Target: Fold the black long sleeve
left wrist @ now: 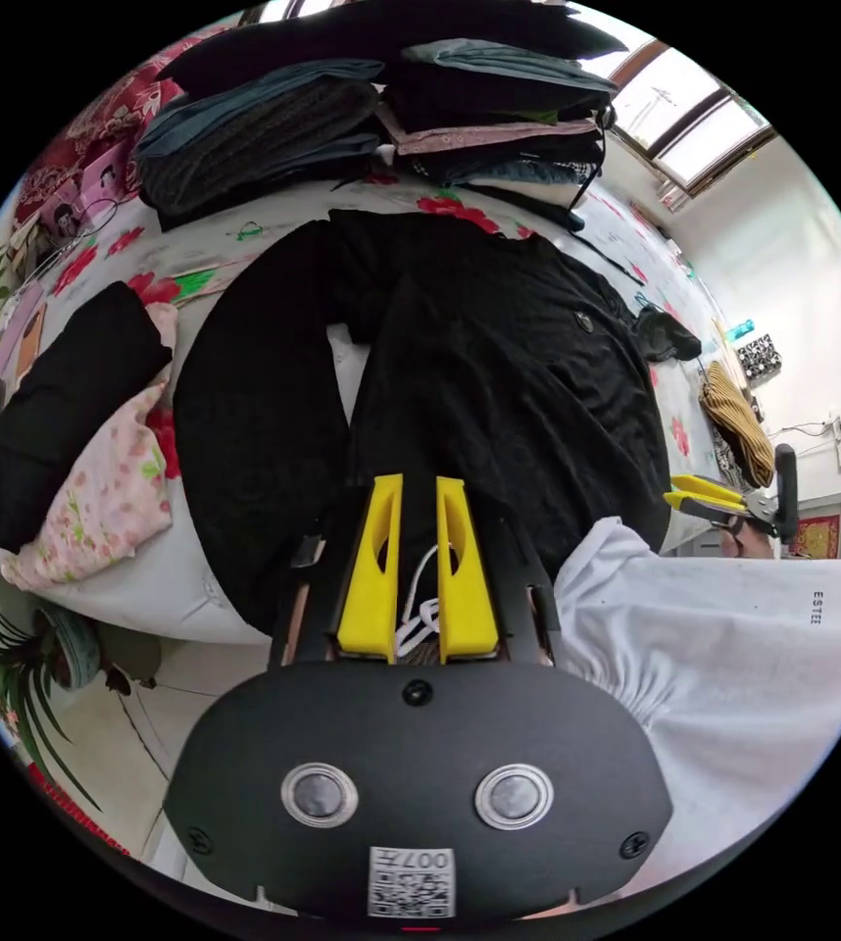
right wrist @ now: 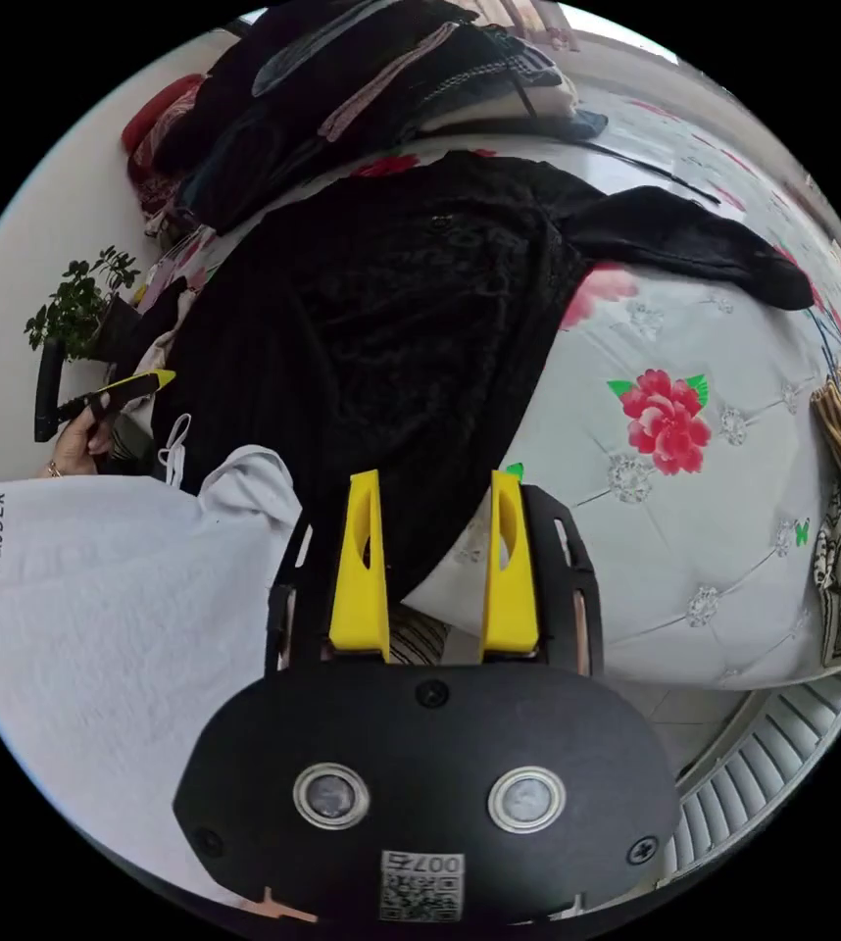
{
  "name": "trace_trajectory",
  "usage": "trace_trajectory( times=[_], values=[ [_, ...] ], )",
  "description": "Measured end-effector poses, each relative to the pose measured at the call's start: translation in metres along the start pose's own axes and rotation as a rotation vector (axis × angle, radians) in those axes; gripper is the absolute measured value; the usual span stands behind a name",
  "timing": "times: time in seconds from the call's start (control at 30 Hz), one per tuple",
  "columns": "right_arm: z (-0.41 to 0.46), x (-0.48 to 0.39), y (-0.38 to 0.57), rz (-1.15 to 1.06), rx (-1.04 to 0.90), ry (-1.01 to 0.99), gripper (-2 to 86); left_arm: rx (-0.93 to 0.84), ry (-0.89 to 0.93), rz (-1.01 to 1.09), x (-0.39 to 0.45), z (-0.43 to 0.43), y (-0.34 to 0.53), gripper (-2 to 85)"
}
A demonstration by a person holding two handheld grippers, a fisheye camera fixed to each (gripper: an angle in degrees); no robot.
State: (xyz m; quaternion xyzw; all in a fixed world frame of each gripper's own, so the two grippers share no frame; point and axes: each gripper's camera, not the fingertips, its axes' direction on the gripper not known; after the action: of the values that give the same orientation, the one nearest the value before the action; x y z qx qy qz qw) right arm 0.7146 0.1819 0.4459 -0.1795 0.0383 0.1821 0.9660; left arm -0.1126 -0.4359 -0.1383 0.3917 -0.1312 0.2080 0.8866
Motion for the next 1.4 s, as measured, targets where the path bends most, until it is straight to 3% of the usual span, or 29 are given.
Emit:
trace_trajectory(
  times=[0.13,0.27,0.4,0.6,0.67,0.87,0.93,1.07,1.23,1.3,1.4],
  values=[
    [0.021,-0.03,0.005,-0.072,0.059,0.244,5.3,-0.049,-0.015,0.02,-0.005,0.016,0.006,4.3],
    [0.023,-0.013,-0.053,-0.073,-0.051,0.232,1.3,-0.102,-0.112,0.11,-0.01,0.042,-0.025,-0.3],
    [-0.012,0.015,-0.102,0.057,0.075,0.322,1.0,-0.108,-0.104,0.117,-0.019,0.048,-0.08,-0.8],
    [-0.079,0.031,-0.096,0.205,0.263,0.249,2.5,0.051,-0.04,0.115,-0.02,0.011,-0.079,-0.4],
    [-0.073,0.027,-0.06,0.176,0.233,0.145,3.9,0.076,-0.005,0.105,-0.028,0.001,-0.058,0.3],
    [-0.005,0.015,0.037,0.2,0.013,0.087,6.9,0.044,0.095,0.041,-0.061,-0.016,0.014,3.9],
    [-0.007,0.007,0.055,0.2,0.126,0.092,7.6,0.018,0.093,0.04,-0.064,-0.016,0.023,4.7],
    [-0.006,0.005,0.052,0.194,0.088,0.104,7.7,0.02,0.112,0.064,-0.058,-0.018,0.017,7.4],
    [-0.015,0.017,0.045,0.133,-0.003,0.112,3.6,-0.048,-0.015,0.104,-0.037,0.006,-0.002,6.9],
    [-0.019,0.02,0.043,0.078,-0.07,0.128,1.6,-0.043,-0.155,0.122,-0.028,0.013,-0.001,2.9],
    [-0.039,0.039,0.043,0.058,-0.077,0.053,0.3,-0.091,-0.136,0.098,-0.033,0.004,-0.003,0.3]
  ],
)
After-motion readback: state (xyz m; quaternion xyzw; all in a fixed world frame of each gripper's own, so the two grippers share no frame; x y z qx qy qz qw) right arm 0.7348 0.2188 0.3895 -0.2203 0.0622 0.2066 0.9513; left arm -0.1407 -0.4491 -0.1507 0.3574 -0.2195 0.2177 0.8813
